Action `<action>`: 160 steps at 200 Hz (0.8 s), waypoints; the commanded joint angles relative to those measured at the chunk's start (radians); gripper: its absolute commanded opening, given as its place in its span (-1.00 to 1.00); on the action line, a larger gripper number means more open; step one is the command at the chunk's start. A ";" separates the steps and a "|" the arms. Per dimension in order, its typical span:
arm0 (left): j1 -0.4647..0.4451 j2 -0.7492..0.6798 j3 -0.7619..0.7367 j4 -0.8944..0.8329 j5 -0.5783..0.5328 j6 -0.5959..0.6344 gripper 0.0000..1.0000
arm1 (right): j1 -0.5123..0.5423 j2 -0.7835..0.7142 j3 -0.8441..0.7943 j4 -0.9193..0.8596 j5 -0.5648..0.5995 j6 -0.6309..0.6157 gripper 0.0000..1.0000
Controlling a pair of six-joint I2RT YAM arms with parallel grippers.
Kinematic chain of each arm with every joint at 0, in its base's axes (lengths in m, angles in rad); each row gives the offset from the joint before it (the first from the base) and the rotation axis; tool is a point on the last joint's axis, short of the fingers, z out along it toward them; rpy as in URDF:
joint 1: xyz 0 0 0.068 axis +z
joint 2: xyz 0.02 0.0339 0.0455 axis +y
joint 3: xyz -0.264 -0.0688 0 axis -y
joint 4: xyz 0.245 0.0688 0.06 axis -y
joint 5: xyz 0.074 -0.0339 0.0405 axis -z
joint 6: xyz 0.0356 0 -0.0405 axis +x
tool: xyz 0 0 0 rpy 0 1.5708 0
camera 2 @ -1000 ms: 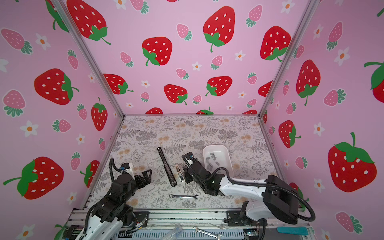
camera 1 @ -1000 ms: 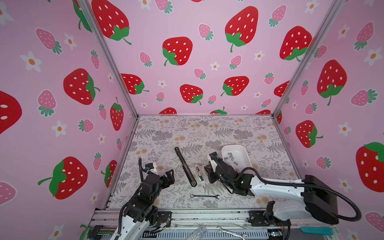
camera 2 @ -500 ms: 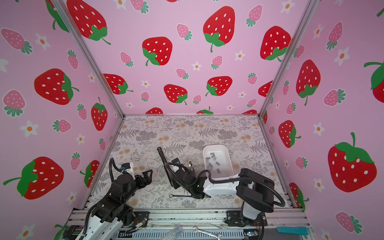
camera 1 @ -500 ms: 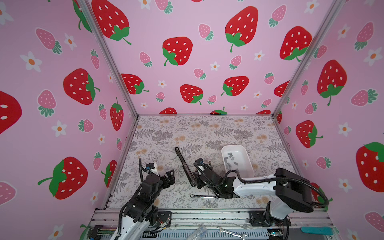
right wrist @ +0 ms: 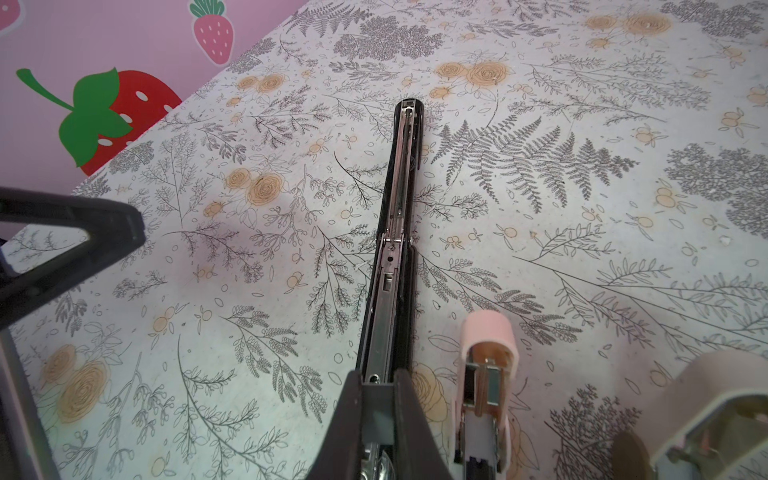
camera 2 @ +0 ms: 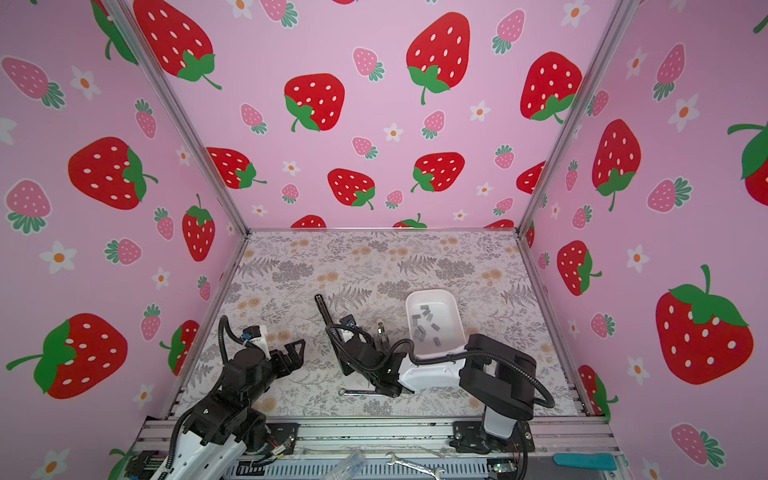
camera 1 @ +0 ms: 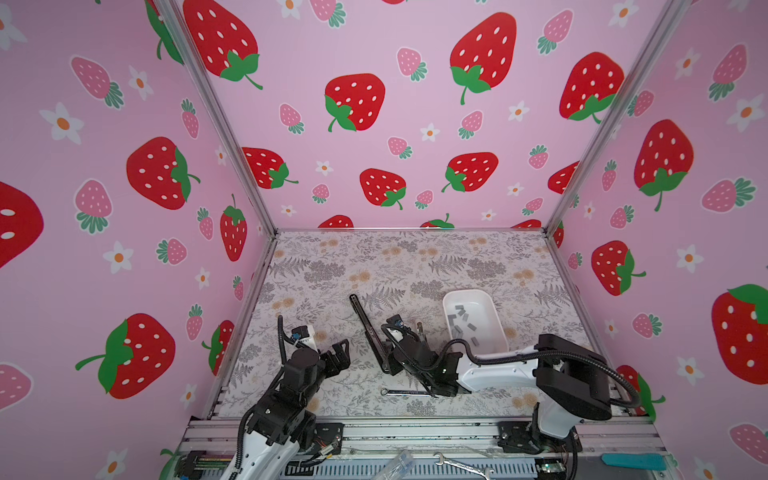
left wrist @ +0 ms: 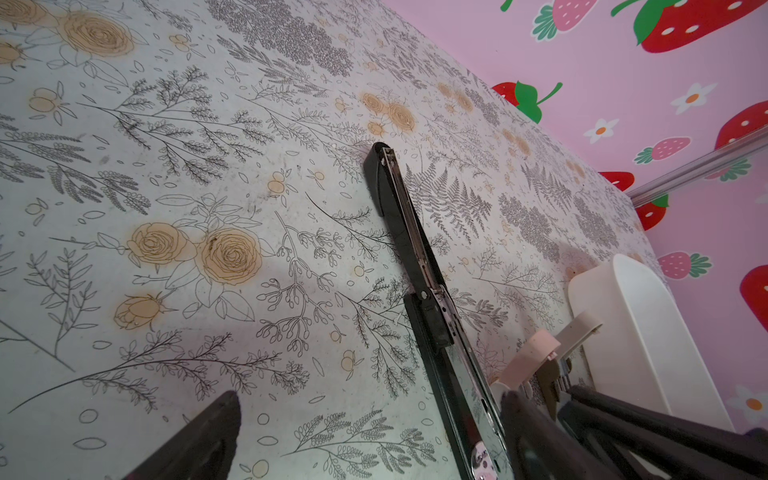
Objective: Load the staples into the stapler
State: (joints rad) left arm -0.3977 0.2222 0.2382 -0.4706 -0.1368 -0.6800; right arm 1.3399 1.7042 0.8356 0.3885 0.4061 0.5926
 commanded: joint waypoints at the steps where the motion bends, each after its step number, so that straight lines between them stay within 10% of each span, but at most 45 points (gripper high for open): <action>1: -0.003 -0.006 -0.005 0.012 0.002 0.003 0.98 | 0.008 0.017 0.025 0.015 0.033 0.028 -0.87; 160: -0.003 -0.008 -0.006 0.010 0.002 0.001 0.98 | 0.024 0.065 0.034 0.030 0.016 0.062 -0.88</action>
State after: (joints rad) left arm -0.3977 0.2222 0.2382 -0.4706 -0.1299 -0.6785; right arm 1.3537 1.7447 0.8471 0.4034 0.4179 0.6319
